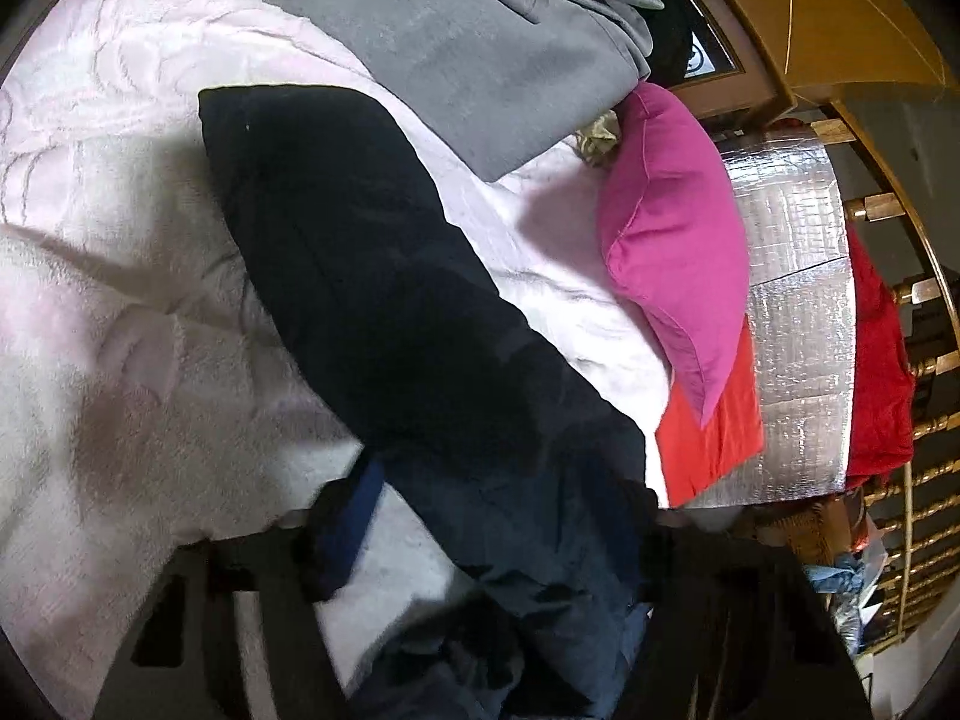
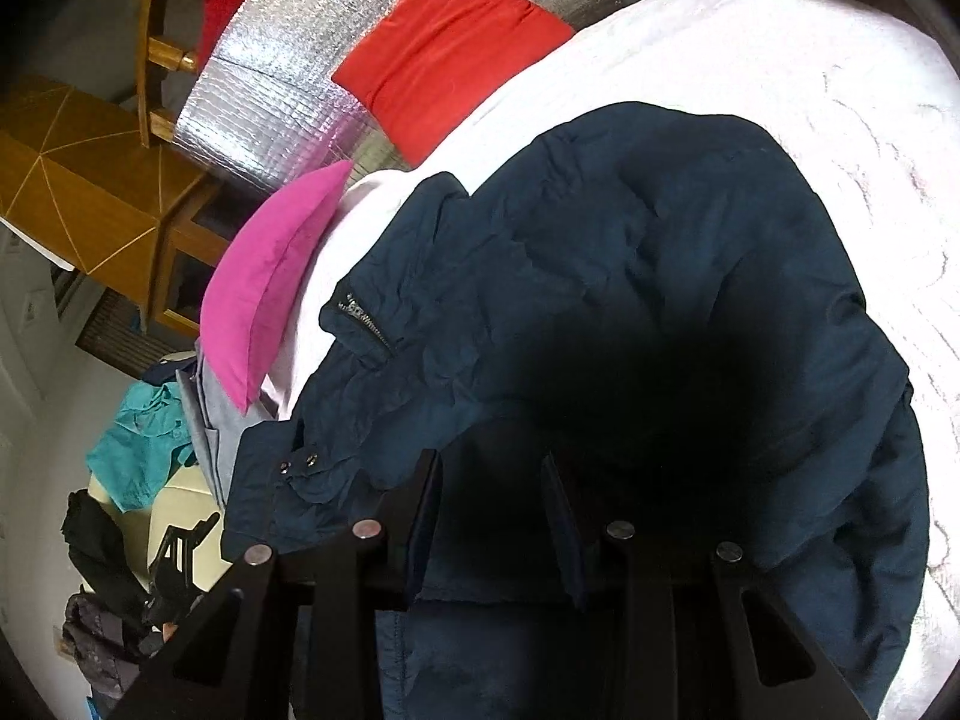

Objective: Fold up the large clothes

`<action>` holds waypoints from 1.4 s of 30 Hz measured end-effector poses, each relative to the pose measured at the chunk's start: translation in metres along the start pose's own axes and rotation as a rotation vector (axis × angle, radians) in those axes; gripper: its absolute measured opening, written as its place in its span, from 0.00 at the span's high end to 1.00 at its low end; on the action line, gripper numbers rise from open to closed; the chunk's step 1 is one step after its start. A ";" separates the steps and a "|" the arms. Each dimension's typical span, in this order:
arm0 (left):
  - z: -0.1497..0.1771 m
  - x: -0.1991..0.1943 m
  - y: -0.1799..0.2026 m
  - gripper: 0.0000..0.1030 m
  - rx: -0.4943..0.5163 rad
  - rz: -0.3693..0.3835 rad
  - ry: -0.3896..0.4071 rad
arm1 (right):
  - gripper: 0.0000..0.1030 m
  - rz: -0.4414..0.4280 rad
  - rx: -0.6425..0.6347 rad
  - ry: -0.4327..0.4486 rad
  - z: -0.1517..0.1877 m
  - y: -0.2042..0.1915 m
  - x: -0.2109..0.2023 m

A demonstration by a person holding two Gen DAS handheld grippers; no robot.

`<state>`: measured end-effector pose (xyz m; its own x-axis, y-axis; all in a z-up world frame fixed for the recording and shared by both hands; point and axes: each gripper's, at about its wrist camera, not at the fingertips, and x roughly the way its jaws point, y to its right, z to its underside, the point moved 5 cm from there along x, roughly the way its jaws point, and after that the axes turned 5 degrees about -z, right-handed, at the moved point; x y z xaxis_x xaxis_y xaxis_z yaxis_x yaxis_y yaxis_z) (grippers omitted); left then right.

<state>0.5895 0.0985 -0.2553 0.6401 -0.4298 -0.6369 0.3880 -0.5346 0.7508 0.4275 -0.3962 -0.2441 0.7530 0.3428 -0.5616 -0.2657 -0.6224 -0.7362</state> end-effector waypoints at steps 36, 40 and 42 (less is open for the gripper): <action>0.235 0.004 0.166 0.93 0.837 0.063 -0.068 | 0.63 0.020 0.049 0.005 -0.008 0.033 -0.046; 0.260 0.057 0.125 0.92 0.759 -0.042 -0.345 | 0.63 0.007 0.061 0.005 -0.010 0.032 -0.047; 0.262 0.058 0.115 0.90 0.738 -0.051 -0.398 | 0.63 0.000 0.063 0.001 -0.011 0.031 -0.047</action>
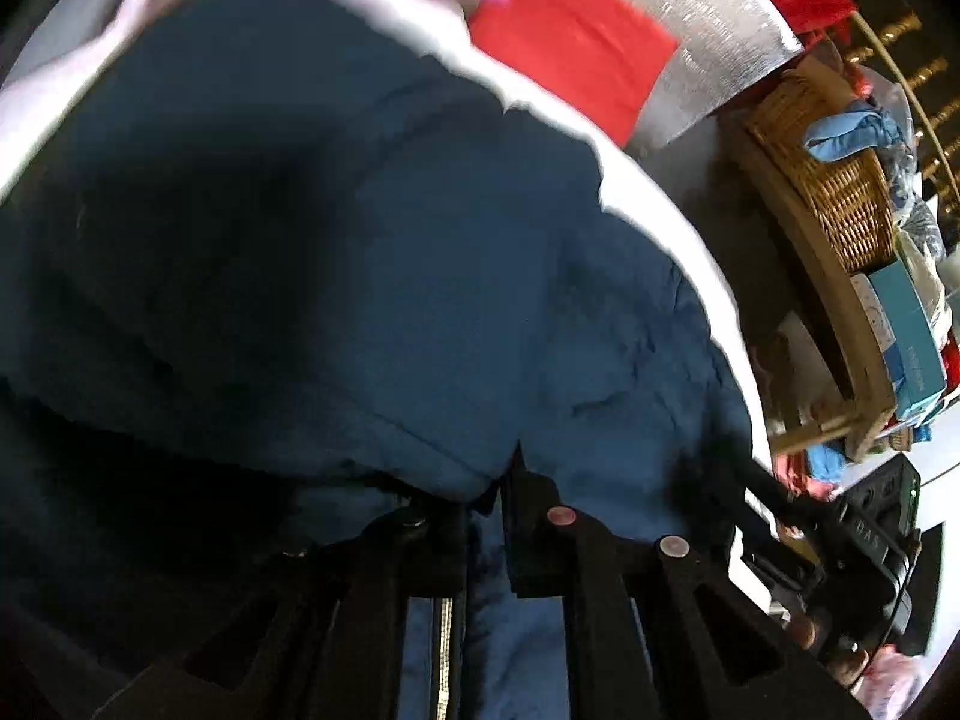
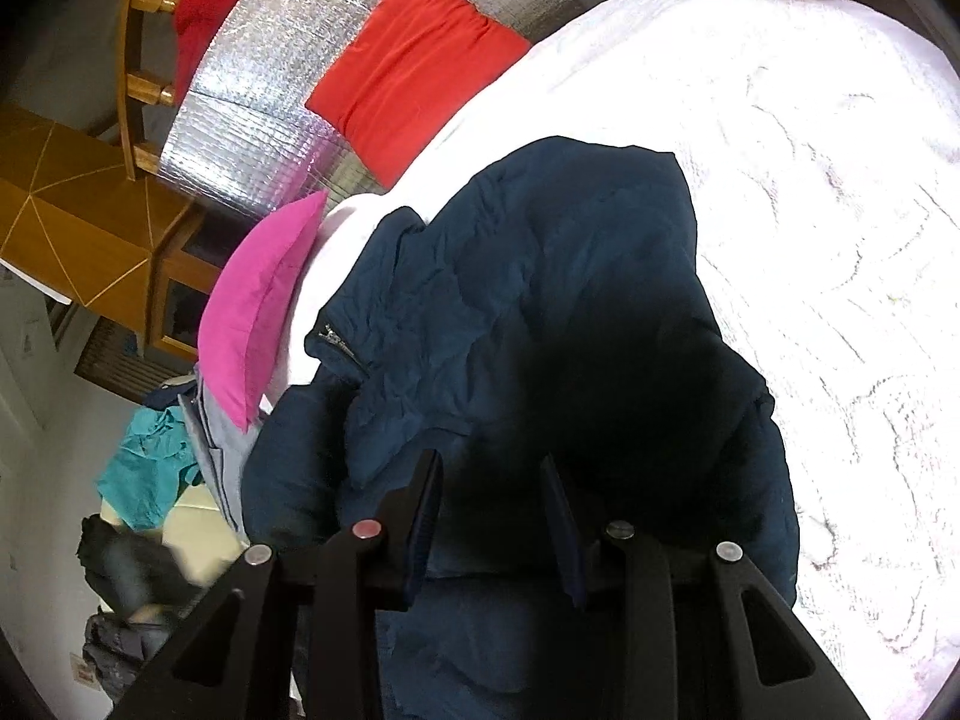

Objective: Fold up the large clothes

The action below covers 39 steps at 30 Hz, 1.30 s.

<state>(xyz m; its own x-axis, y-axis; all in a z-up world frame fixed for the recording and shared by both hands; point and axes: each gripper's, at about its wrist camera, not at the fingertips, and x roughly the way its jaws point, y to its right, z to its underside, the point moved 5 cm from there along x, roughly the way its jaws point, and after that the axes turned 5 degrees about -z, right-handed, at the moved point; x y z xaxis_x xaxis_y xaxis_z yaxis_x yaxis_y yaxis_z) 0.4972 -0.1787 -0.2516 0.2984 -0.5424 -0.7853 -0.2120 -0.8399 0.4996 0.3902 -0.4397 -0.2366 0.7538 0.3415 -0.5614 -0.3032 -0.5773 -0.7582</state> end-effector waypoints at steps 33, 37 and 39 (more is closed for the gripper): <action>-0.057 -0.076 -0.024 0.80 -0.040 -0.014 0.371 | 0.42 -0.050 0.021 0.028 -0.001 -0.003 -0.010; -0.049 -0.089 0.011 0.81 0.055 0.017 0.413 | 0.42 -0.042 0.027 0.039 -0.003 0.003 -0.017; -0.042 -0.088 0.033 0.82 0.113 0.025 0.416 | 0.42 -0.042 0.034 0.046 -0.004 0.006 -0.020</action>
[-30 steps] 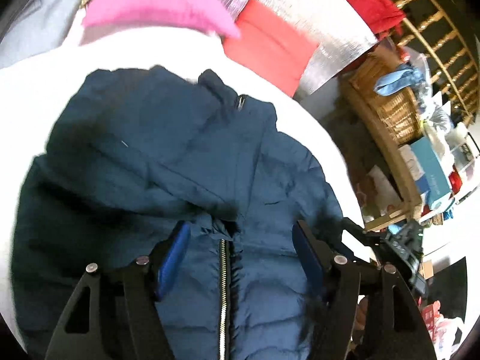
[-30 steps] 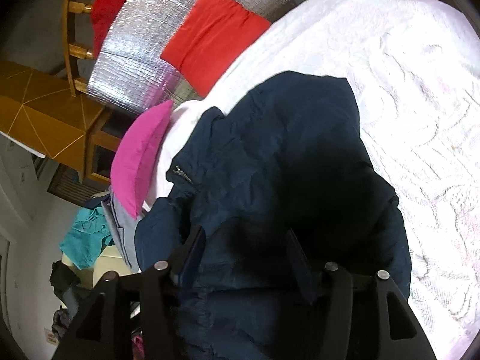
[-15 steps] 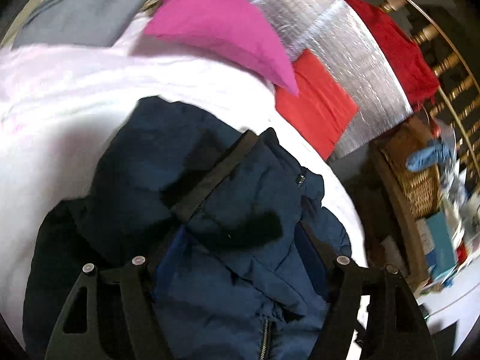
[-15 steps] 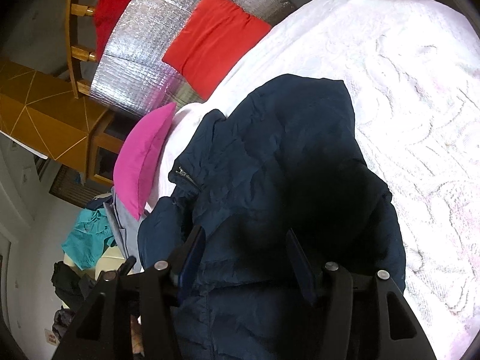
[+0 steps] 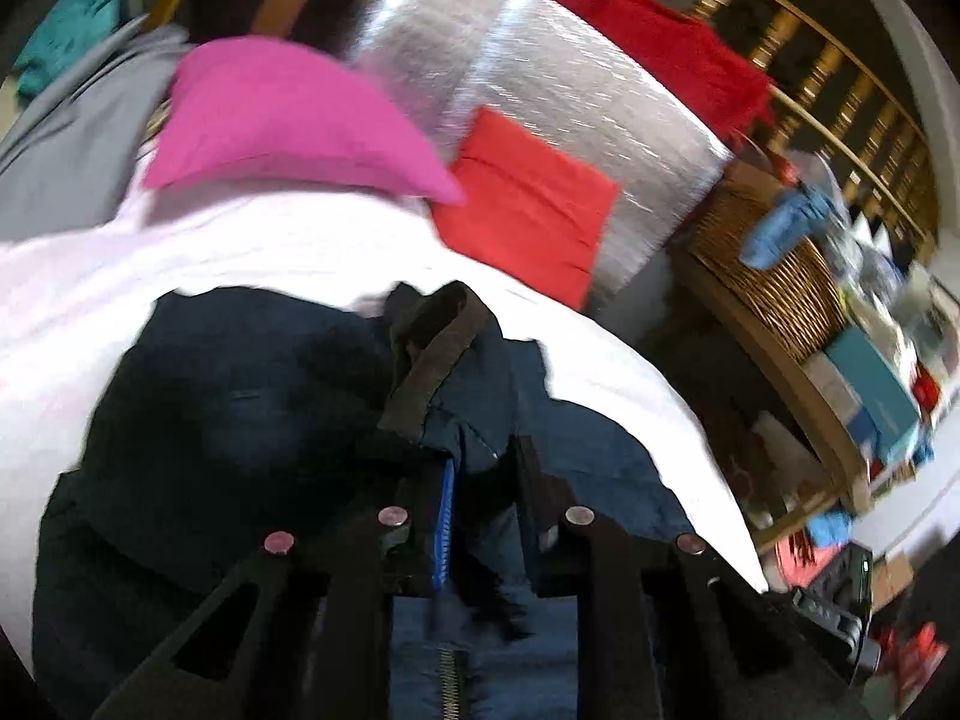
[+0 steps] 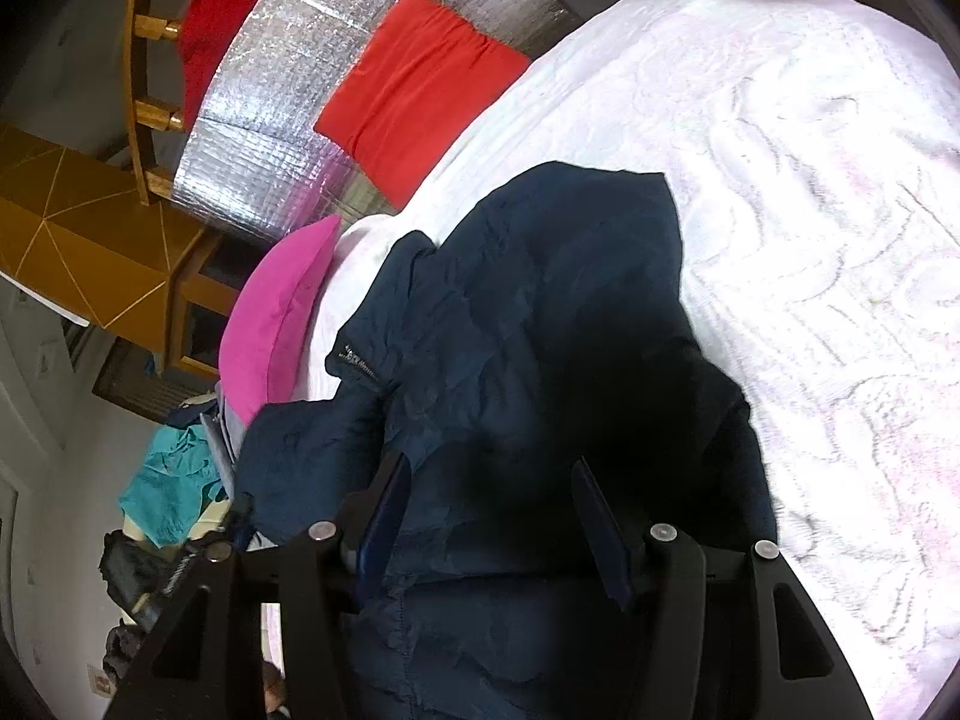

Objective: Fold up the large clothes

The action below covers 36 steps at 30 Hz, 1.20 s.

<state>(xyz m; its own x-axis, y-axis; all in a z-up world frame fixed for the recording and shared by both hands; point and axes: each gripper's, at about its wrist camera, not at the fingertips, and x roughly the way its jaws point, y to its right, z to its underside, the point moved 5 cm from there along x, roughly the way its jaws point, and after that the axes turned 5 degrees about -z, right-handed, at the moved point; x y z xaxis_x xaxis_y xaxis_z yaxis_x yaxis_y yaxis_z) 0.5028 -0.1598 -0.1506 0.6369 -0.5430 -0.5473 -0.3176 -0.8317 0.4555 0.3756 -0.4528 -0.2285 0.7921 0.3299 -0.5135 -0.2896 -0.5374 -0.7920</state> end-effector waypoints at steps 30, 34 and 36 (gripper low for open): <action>0.033 -0.034 0.082 0.20 0.219 0.215 -0.091 | 0.42 -0.179 0.184 0.017 -0.015 0.019 -0.005; 0.006 -0.041 0.031 0.19 0.186 -0.080 -0.068 | 0.42 -0.194 0.222 0.010 -0.018 0.025 -0.002; -0.003 -0.036 -0.012 0.19 0.154 -0.264 -0.106 | 0.42 -0.176 0.227 0.016 -0.020 0.028 -0.002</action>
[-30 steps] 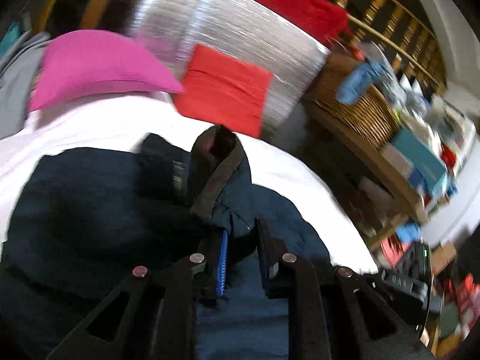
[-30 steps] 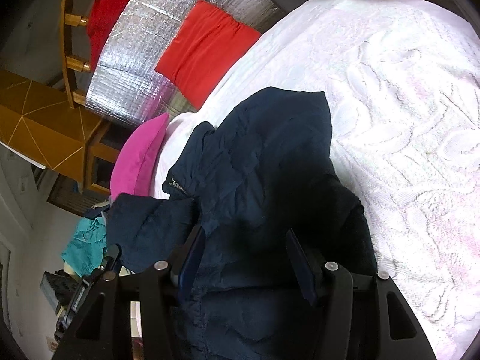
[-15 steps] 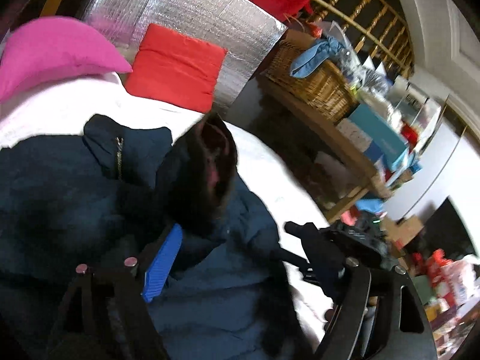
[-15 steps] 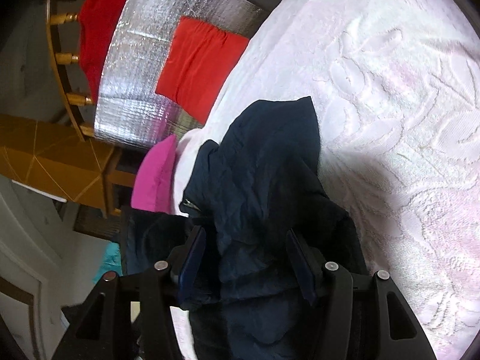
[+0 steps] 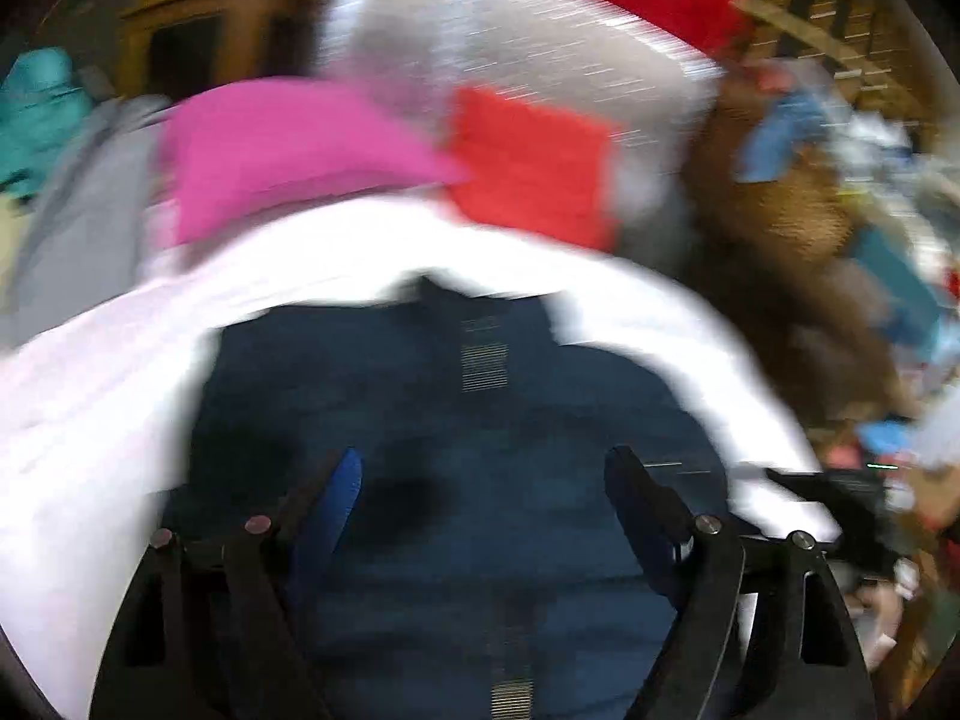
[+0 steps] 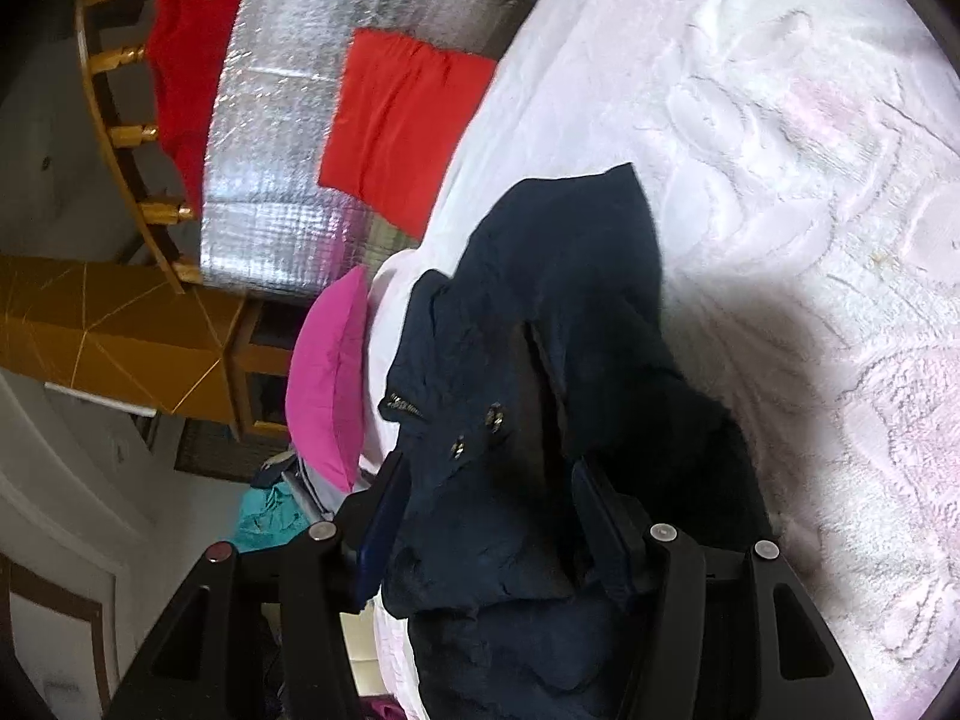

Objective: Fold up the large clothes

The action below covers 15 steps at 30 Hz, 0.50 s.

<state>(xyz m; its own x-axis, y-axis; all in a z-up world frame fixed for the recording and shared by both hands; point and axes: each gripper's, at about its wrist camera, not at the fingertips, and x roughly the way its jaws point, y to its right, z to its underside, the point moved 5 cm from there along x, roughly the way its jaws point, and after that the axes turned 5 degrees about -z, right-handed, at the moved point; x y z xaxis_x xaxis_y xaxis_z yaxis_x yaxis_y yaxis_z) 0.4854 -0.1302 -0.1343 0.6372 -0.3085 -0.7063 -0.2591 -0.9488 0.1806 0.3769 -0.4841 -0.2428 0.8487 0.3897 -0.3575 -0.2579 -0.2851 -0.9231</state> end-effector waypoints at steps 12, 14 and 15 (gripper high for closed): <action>0.034 0.072 -0.128 0.26 -0.277 -0.261 -0.180 | 0.52 0.186 -0.157 -0.134 0.024 -0.006 0.053; 0.035 0.075 -0.123 0.33 -0.267 -0.247 -0.172 | 0.67 0.250 -0.232 -0.130 0.029 -0.010 0.060; 0.035 0.076 -0.121 0.36 -0.256 -0.244 -0.170 | 0.70 0.272 -0.259 -0.120 0.030 -0.013 0.062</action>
<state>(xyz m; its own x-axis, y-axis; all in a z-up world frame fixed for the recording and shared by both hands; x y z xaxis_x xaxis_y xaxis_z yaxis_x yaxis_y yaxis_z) 0.5400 -0.0366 -0.2337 0.5231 -0.0762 -0.8488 0.0883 -0.9858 0.1430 0.4190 -0.4299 -0.2568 0.7016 0.3644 -0.6123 -0.3278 -0.5979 -0.7314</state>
